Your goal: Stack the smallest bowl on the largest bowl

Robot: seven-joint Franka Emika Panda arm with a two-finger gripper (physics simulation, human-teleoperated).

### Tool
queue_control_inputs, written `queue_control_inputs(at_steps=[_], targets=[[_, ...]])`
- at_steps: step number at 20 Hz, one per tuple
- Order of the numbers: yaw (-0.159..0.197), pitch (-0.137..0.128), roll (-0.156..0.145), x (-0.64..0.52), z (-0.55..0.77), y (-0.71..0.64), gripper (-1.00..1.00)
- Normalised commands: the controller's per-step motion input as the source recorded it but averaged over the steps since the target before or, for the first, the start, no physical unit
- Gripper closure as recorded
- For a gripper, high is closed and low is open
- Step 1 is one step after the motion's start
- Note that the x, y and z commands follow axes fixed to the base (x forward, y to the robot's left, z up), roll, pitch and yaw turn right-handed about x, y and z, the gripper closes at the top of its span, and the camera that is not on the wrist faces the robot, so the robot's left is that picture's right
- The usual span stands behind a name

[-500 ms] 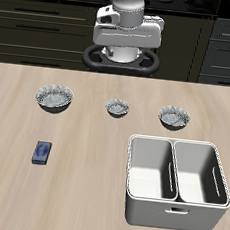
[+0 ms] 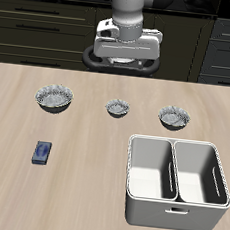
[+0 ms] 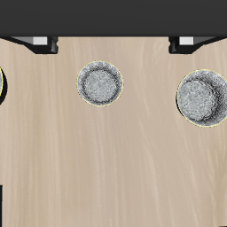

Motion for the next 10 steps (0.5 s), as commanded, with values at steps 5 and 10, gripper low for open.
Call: queue_control_inputs(at_steps=[5,10], targets=[[0.027,-0.061,-0.016,-0.11,-0.33,0.03,-1.0],[-0.004,0.036,-0.007,0.03,-0.32,-0.03,-1.0]])
